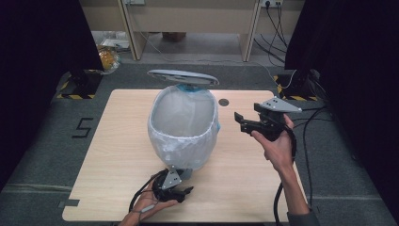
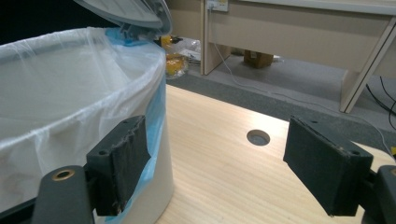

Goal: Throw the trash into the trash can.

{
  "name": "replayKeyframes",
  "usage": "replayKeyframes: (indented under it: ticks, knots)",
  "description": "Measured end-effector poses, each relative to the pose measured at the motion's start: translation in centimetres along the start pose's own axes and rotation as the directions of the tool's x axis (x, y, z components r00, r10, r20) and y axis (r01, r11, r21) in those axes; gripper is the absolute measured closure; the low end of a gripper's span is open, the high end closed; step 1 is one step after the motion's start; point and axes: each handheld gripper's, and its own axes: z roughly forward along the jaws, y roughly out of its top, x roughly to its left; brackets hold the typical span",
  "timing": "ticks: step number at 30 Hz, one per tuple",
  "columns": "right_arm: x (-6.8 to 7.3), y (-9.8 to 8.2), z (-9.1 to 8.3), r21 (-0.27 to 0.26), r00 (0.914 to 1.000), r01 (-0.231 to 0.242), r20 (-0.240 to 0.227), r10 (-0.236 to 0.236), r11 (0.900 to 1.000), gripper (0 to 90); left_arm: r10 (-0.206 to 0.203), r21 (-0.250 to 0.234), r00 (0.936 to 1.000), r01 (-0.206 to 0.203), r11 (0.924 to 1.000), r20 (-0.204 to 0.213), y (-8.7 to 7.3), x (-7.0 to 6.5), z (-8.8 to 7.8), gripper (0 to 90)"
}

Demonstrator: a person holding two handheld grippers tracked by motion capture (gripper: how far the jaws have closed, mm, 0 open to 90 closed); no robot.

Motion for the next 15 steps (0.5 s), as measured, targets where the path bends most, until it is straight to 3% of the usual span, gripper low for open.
replayKeyframes:
  ticks: [15]
  knots:
    - [-1.2, -3.4, -0.2, 0.034, 0.9993, -0.029, 0.025, 0.028, 0.999, 21.3, -0.006, -0.004, 1.0, 0.006, 1.0, 0.001, 0.0, 0.0, 0.0, 29.9]
